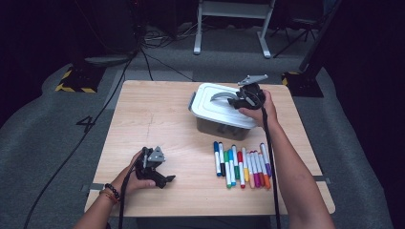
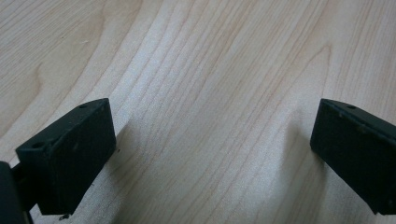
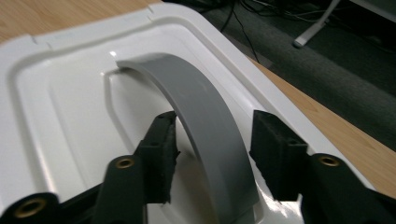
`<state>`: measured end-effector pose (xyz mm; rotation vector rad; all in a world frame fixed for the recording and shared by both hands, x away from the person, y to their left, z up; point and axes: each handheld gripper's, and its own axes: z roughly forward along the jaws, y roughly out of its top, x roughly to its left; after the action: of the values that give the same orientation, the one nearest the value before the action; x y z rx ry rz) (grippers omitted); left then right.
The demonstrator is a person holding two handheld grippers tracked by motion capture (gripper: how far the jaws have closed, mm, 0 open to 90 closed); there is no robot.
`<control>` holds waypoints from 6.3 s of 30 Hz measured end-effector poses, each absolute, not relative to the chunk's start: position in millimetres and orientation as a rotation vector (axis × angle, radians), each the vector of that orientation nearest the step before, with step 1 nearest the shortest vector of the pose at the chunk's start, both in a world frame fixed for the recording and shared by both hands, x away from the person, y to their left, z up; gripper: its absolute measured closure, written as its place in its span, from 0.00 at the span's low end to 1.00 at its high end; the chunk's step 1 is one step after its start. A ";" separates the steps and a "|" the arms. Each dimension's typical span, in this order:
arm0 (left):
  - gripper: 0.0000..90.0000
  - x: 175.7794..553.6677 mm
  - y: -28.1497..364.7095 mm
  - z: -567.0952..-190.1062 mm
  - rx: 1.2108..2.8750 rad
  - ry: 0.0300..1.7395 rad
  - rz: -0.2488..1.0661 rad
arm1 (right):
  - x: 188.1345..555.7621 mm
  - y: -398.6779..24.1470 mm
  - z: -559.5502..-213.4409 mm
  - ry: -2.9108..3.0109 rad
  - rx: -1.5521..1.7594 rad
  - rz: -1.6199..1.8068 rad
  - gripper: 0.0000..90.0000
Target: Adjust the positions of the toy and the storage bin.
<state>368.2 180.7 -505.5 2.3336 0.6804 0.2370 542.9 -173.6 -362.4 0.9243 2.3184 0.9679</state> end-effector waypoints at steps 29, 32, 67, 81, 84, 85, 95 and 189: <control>0.01 367.6 180.5 -505.6 2.331 0.688 0.239 | 519.0 -189.4 -368.2 2.423 0.642 0.989 0.76; 0.01 367.5 180.4 -505.5 2.331 0.689 0.240 | 516.6 -190.4 -368.5 2.428 0.616 0.995 0.76; 0.01 403.7 125.1 -504.9 2.295 0.826 0.294 | 502.8 -194.1 -367.6 2.515 0.411 1.068 0.76; 0.07 386.0 106.9 -504.7 2.337 0.571 0.199 | 497.7 -195.4 -367.3 2.534 0.386 1.062 0.76; 0.07 384.6 105.0 -504.4 2.349 0.532 0.188 | 498.0 -195.6 -368.5 2.518 0.413 1.062 0.76; 0.07 384.1 104.3 -504.4 2.349 0.522 0.181 | 498.0 -195.6 -368.5 2.518 0.413 1.062 0.76; 0.09 380.3 88.5 -503.8 2.377 0.373 0.127 | 495.9 -195.8 -368.3 2.522 0.407 1.066 0.76; 0.17 351.1 152.5 -504.4 2.332 0.495 0.171 | 483.8 -248.5 -339.6 2.288 0.560 1.109 0.78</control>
<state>351.1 152.5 -504.4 2.3321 0.4947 0.1708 483.8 -248.5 -339.6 0.5599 2.2876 1.1095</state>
